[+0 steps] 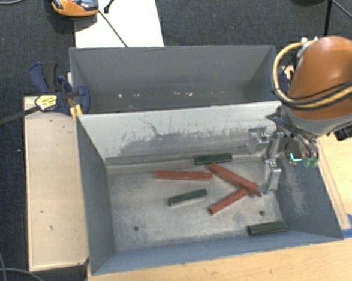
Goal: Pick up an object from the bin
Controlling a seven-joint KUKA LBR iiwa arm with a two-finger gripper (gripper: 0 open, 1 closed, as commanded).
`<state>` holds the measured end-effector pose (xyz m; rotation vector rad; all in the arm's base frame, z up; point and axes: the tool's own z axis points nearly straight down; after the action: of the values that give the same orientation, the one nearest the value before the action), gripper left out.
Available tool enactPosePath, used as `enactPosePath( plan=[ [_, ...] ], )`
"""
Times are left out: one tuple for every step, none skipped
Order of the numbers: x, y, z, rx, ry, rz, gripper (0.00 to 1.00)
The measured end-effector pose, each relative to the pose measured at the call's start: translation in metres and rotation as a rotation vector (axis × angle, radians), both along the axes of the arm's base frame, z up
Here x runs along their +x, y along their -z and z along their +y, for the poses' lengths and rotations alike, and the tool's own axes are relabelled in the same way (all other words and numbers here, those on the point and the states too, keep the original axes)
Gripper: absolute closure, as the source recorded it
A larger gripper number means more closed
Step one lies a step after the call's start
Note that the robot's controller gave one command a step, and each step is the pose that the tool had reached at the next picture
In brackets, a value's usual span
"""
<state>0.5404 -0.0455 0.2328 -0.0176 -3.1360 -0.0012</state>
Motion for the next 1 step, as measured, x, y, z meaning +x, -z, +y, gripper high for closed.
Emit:
enactPosePath(
  plan=[
    [0.0015,-0.0041,0.0002,-0.001,-0.001,-0.008,0.0]
  ],
)
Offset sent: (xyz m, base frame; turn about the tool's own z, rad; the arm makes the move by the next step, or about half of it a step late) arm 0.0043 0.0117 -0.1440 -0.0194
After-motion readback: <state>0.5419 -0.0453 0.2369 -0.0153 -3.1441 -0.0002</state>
